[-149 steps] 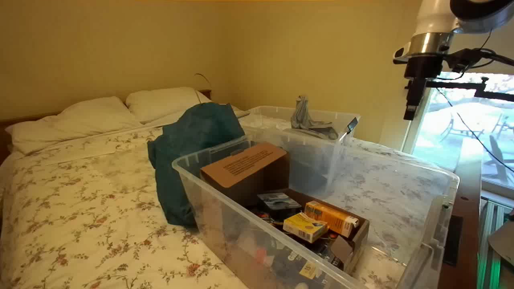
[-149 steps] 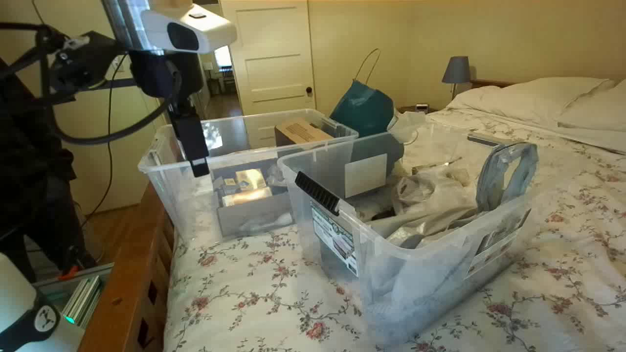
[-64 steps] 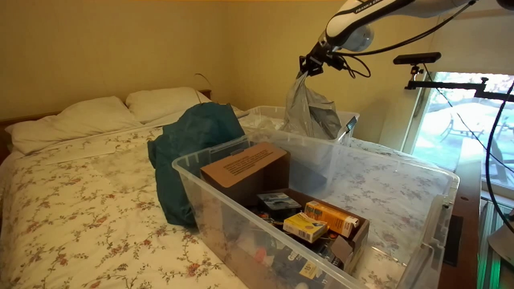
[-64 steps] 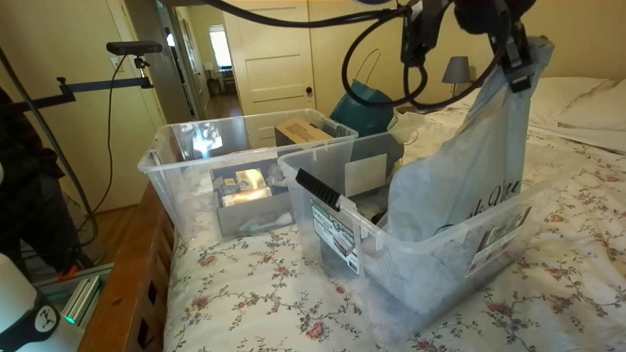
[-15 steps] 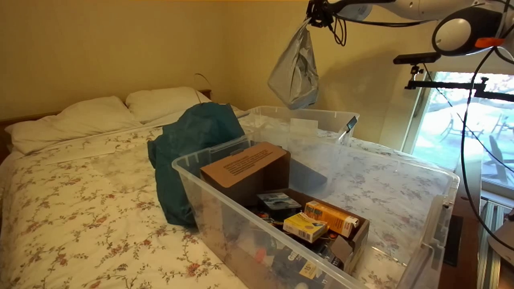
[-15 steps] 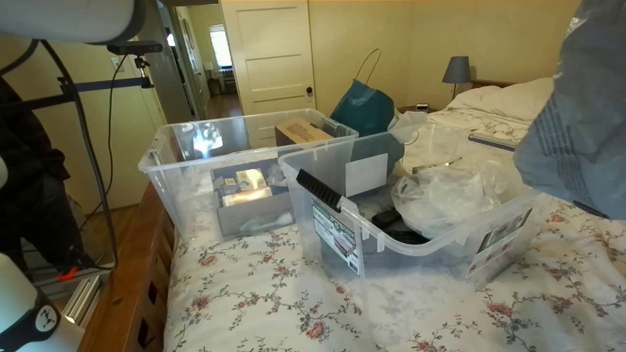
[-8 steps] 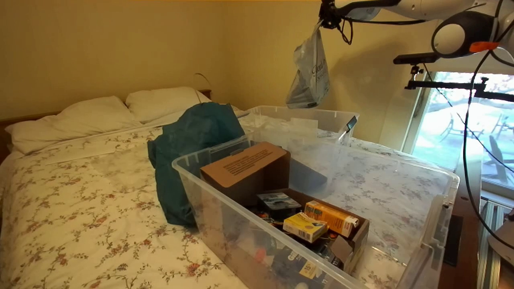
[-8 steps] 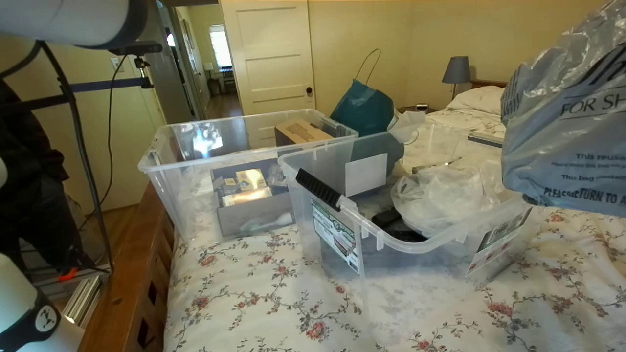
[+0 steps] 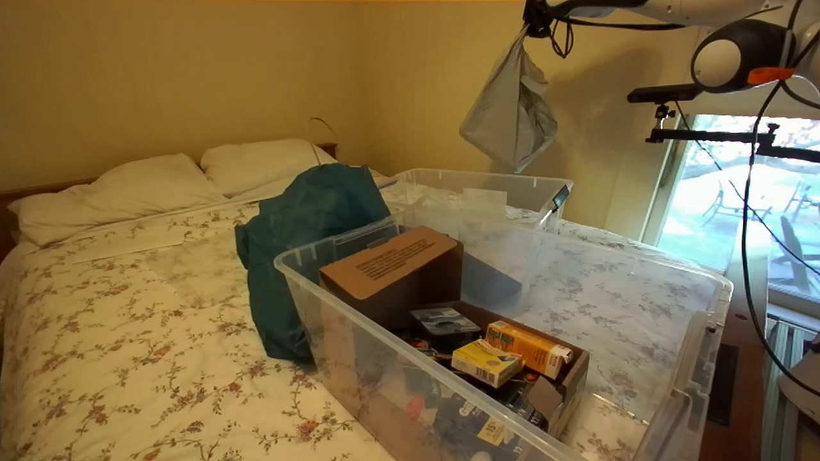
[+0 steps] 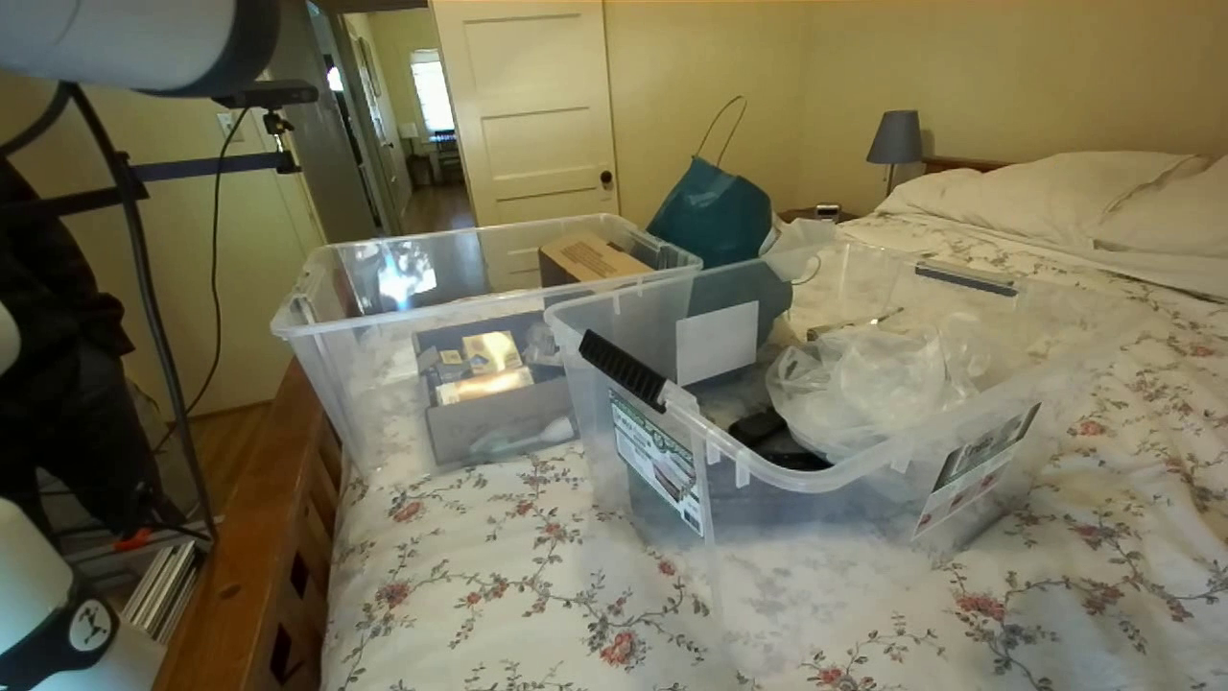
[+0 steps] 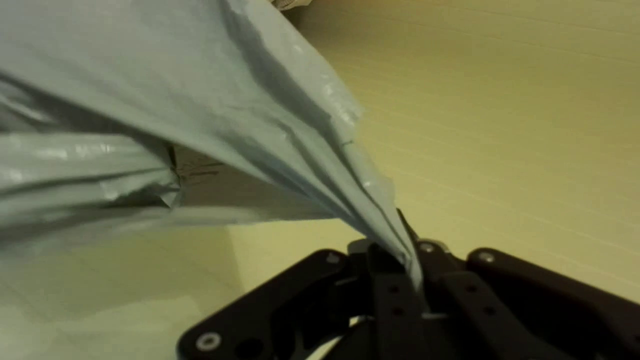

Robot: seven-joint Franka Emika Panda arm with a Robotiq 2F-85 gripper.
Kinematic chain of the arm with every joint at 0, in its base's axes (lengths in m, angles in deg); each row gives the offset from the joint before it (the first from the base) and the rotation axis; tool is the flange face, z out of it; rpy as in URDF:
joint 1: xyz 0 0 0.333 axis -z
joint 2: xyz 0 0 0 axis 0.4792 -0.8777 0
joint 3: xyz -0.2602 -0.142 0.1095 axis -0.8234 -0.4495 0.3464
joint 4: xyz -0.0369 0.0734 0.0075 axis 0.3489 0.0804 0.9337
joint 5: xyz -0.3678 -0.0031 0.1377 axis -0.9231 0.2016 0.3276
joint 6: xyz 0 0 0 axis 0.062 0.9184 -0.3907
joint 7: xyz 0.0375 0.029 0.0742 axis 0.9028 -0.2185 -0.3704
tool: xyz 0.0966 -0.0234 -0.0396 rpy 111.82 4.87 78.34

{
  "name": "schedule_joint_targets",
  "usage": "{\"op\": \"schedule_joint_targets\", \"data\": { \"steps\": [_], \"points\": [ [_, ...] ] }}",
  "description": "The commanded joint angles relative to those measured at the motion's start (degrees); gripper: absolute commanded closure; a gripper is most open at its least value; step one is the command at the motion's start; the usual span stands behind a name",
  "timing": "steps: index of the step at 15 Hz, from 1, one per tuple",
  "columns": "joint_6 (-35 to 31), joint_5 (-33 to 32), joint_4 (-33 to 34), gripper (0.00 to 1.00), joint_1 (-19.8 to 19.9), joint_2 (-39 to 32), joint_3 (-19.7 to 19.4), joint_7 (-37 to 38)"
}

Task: Remove the grey plastic from the right storage box

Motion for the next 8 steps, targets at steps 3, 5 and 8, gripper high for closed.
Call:
{"op": "schedule_joint_targets", "data": {
  "steps": [3, 5, 8],
  "points": [
    [9.7, -1.4, 2.3, 1.0, -1.0, -0.5, 0.5, -5.1],
    [14.7, -2.0, 0.6, 1.0, -2.3, -0.9, 0.2, -7.3],
    [21.0, -4.2, -2.0, 1.0, -4.7, -2.2, -0.9, -6.9]
  ]
}}
